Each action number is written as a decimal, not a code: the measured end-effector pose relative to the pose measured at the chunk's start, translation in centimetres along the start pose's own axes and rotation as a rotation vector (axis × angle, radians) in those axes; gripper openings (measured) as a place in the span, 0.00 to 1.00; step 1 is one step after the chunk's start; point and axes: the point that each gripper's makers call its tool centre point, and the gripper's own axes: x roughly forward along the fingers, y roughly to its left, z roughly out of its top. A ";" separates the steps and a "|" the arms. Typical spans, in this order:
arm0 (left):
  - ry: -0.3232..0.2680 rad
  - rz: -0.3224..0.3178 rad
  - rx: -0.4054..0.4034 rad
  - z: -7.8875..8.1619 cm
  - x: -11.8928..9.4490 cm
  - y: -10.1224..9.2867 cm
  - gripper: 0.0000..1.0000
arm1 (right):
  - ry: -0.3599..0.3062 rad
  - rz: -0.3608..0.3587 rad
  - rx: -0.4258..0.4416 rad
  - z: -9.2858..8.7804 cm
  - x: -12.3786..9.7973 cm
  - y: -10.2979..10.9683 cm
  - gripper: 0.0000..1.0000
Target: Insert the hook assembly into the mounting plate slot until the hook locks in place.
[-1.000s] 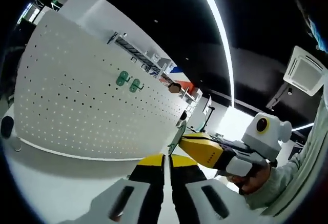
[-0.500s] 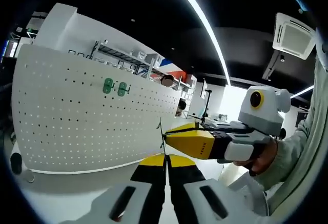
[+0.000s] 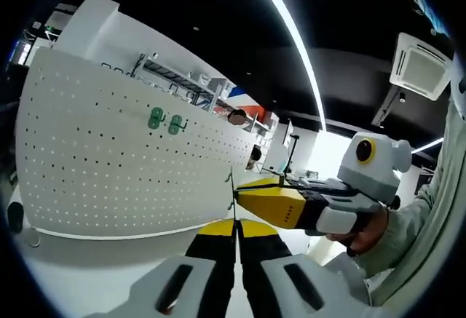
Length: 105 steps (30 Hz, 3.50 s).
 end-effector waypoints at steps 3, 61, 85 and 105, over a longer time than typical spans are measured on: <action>-0.001 0.011 0.001 -0.1 -0.1 0.3 0.01 | 0.007 0.000 -0.010 0.0 0.0 0.0 0.00; 0.200 0.187 0.140 -6.5 -6.4 3.1 0.42 | -0.150 -0.495 0.160 0.7 -0.5 -17.3 0.00; 0.220 0.186 0.111 -7.3 -5.8 4.5 0.41 | -0.231 -0.605 0.177 2.5 4.3 -23.1 0.00; 0.226 0.195 0.080 -7.8 -5.3 5.8 0.40 | -0.235 -0.630 0.187 1.7 7.0 -25.2 0.00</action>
